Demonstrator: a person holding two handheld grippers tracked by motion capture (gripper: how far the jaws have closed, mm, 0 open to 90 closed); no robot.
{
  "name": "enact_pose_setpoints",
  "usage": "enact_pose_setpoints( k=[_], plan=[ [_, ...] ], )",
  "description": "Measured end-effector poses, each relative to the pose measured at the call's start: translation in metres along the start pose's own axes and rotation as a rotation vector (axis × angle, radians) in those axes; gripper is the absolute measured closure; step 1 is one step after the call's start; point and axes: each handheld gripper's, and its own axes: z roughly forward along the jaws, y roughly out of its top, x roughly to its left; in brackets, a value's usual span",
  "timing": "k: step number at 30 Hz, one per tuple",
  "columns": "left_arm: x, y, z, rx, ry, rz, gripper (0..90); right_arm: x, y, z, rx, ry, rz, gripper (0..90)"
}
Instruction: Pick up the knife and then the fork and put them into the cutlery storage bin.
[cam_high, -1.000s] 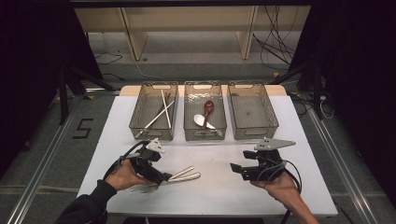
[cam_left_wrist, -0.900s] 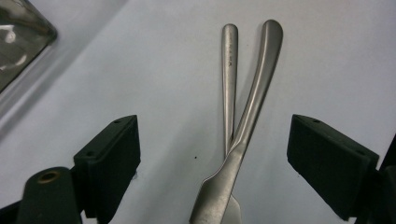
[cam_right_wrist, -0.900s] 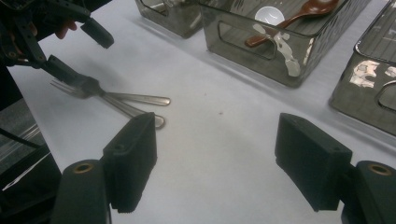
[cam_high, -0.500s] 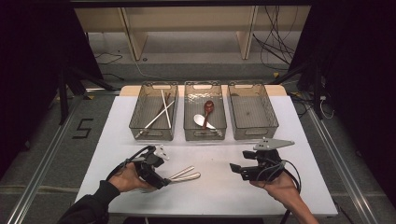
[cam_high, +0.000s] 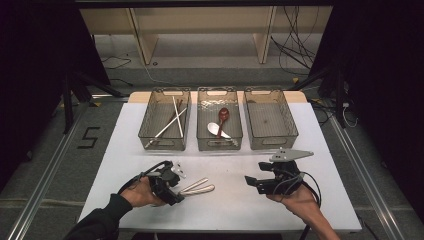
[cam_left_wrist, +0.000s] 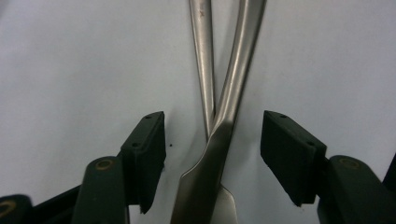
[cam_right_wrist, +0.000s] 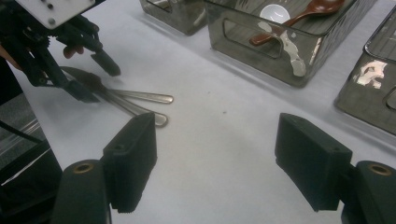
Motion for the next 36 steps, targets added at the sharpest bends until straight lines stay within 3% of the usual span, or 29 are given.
enact_pose_setpoints(
  k=[9,10,15,24,36],
  plan=[
    [-0.0024,0.0029,0.0029,0.024,0.012,0.017,57.2,-0.0001,0.0004,0.0021,0.007,-0.001,-0.002,30.3],
    [-0.0026,0.0037,0.0021,0.04,0.009,0.035,59.4,-0.0001,0.0003,0.0018,0.006,0.0,-0.002,30.4],
    [-0.0029,0.0064,0.002,0.064,0.015,0.028,69.3,-0.0002,0.0001,0.0014,0.005,-0.002,-0.005,30.4],
    [-0.0034,0.0065,0.0003,0.057,-0.004,0.068,76.5,-0.0003,0.0002,0.0012,0.004,-0.003,-0.006,30.5],
    [-0.005,0.0069,-0.0006,0.052,-0.013,0.065,79.0,-0.0005,0.0003,0.0004,0.002,-0.003,-0.004,30.4]
  ],
)
